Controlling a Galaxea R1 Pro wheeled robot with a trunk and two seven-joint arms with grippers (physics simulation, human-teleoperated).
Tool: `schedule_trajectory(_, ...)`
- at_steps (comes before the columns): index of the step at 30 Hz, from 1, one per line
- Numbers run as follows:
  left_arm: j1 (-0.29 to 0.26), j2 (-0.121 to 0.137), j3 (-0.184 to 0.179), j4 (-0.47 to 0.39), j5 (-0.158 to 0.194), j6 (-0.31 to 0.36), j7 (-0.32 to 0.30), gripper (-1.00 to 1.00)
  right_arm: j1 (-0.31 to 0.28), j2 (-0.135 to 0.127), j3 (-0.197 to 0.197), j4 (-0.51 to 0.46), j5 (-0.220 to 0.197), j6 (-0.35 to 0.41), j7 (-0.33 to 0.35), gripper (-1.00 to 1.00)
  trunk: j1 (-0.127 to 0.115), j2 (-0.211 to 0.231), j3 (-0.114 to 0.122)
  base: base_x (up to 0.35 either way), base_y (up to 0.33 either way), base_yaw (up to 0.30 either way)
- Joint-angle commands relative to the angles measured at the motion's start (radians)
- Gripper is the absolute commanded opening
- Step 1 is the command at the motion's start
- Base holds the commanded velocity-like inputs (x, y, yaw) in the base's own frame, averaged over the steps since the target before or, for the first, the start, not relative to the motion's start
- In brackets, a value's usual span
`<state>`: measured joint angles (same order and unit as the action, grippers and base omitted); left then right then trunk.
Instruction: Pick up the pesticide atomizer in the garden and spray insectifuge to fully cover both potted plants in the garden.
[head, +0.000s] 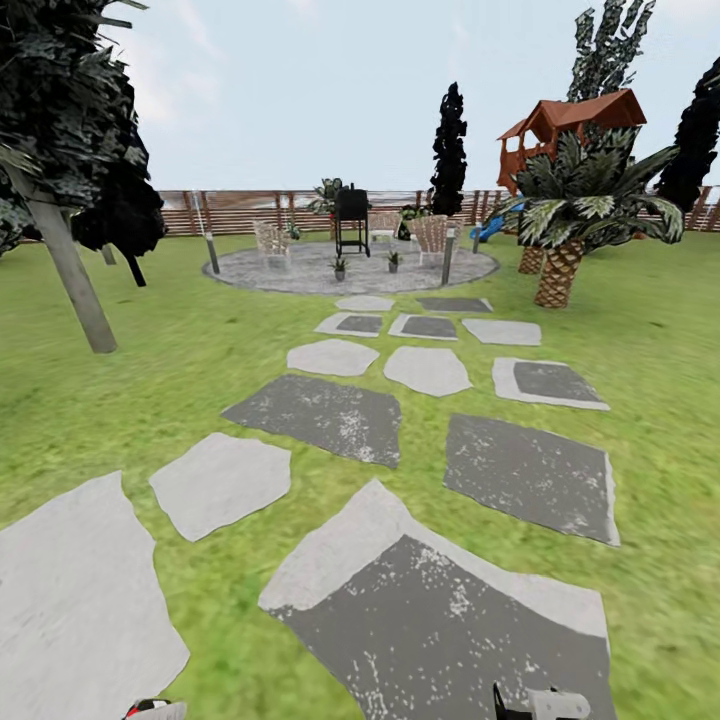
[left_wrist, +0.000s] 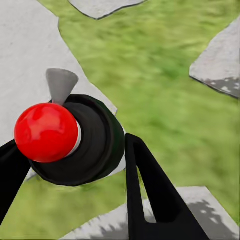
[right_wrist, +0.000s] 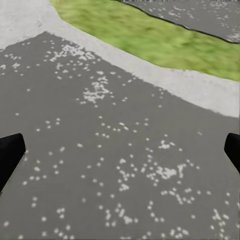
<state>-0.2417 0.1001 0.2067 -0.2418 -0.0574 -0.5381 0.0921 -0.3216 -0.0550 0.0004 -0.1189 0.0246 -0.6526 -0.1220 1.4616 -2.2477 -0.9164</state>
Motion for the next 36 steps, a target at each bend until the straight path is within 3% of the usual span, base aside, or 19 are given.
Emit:
schedule_trajectory(1, -0.001, 0.000, 0.000, 0.001, -0.006, -0.003, 0.006, -1.00, -0.001, 0.000, 0.000, 0.001, 0.003, -0.002, -0.004, 1.00, 0.000, 0.000, -0.001, 0.337, 0.000, 0.000)
schedule_trajectory(36, -0.001, 0.002, 0.000, 0.001, -0.005, -0.003, 0.006, -1.00, -0.001, -0.001, 0.001, -0.001, 0.007, -0.002, -0.001, 1.00, 0.000, 0.000, -0.001, 0.337, 0.000, 0.000)
